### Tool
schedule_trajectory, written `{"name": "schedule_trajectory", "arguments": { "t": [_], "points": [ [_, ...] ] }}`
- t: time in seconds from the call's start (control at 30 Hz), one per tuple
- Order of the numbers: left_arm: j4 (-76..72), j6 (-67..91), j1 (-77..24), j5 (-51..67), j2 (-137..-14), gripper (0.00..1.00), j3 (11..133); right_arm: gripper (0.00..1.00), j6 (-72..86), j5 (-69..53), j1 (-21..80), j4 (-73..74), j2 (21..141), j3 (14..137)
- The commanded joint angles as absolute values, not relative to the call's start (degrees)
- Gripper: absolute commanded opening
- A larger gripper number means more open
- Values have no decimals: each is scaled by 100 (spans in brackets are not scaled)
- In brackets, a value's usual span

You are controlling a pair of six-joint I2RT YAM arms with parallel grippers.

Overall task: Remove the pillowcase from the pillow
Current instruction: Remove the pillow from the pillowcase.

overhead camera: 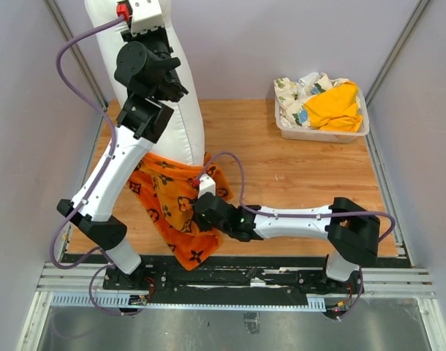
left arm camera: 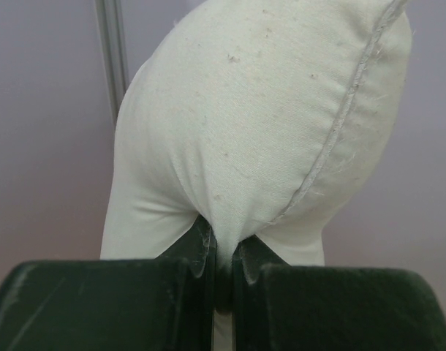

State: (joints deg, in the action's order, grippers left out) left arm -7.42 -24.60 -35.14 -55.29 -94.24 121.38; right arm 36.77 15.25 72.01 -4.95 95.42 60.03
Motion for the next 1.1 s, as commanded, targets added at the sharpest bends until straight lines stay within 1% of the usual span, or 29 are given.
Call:
{"name": "schedule_trajectory", "arguments": {
  "t": [0.0, 0.07, 0.17, 0.23, 0.27, 0.37, 0.47, 0.57, 0.7, 0.83, 0.97, 1.07],
  "points": [
    [-1576, -2797, -3325, -5103, -8870, 0, 12458, 1, 4026, 1725, 7025, -119, 9108, 5516],
    [-1542, -2932, -3244, -5103, -8812, 0, 12542, 1, 4314, 1442, 6646, -216, 8677, 4831],
    [-1549, -3073, -3130, -5072, -8642, 0, 12583, 1, 4733, 820, 5721, -218, 7779, 3694],
    [-1614, -3165, -3076, -5103, -8497, 0, 12591, 1, 4734, 879, 5109, 159, 7018, 3154],
    [-1699, -3197, -3048, -5120, -8404, 0, 12587, 1, 4627, 1013, 4831, 440, 6423, 3042],
    [-1822, -3221, -3034, -5104, -8128, 0, 12575, 1, 4171, 1558, 4083, 1223, 5200, 3096],
    [-1785, -3068, -3032, -5053, -7853, 0, 12517, 1, 3726, 1831, 3447, 1853, 4450, 3529],
    [-1689, -3005, -3033, -4984, -7654, 0, 12476, 1, 3430, 1757, 2741, 2372, 4331, 4101],
    [-1951, -3468, -3032, -5143, -7590, 0, 12565, 1, 3324, 1387, 1769, 2834, 4717, 4648],
    [-2061, -3803, -3032, -5150, -7502, 0, 12744, 1, 3317, 1090, 1086, 3014, 5039, 4773],
    [-2494, -4249, -3032, -5185, -7286, 0, 12751, 1, 3399, 678, 483, 2951, 5216, 4786],
    [-2372, -4121, -3032, -5094, -7061, 0, 12743, 1, 3417, 454, 127, 2944, 5405, 4867]
  ]
}}
